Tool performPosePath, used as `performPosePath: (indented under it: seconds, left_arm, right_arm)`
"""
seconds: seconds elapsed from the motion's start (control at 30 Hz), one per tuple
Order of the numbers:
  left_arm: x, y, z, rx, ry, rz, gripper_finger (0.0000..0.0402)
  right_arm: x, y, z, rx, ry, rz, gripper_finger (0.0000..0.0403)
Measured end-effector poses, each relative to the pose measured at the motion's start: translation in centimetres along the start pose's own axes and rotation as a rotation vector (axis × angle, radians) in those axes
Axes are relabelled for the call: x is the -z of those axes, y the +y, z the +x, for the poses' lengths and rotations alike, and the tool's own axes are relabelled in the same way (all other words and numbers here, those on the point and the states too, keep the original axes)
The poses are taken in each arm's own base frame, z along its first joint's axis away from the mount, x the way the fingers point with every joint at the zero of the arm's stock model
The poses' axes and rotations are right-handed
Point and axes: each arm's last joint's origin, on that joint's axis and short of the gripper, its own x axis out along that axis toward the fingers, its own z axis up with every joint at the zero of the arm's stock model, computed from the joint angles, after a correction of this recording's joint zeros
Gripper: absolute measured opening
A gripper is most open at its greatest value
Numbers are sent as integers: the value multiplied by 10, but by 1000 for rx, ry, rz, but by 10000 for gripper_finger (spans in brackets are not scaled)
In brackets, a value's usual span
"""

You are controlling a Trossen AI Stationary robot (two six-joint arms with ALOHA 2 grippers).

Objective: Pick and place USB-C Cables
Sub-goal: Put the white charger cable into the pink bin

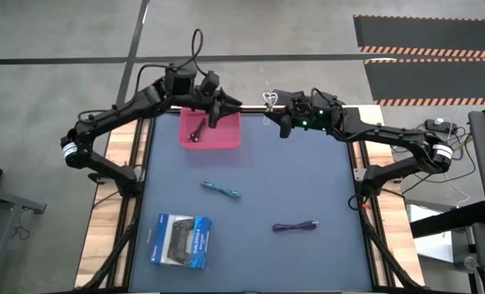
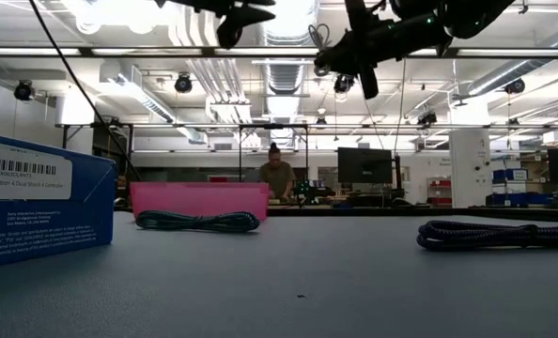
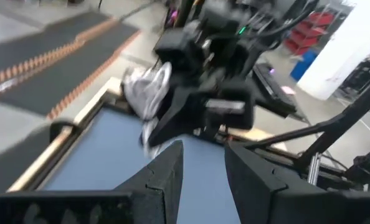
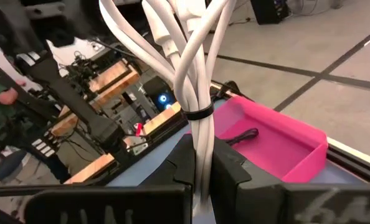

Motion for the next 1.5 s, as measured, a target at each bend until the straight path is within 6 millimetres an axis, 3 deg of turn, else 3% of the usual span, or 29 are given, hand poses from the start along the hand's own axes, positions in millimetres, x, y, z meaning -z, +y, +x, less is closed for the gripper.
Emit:
performPosePath:
  seconds: [0.2,0.4,0.67,0.97,1.5]
  left_arm:
    - [8,1,17,41,-64,33,102]
    - [24,8,36,88,-162,-61,102]
    - [34,12,45,164,-319,-101,102]
    - [47,16,55,160,-298,-115,102]
    - [52,16,65,138,-307,-116,102]
  right_arm:
    - [-1,4,0,-45,-8,-18,13]
    - [-5,17,1,-167,-55,-49,13]
    - [-5,25,2,-213,-73,-58,13]
    - [-5,25,2,-209,-80,-59,13]
    - [-5,25,2,-208,-79,-58,13]
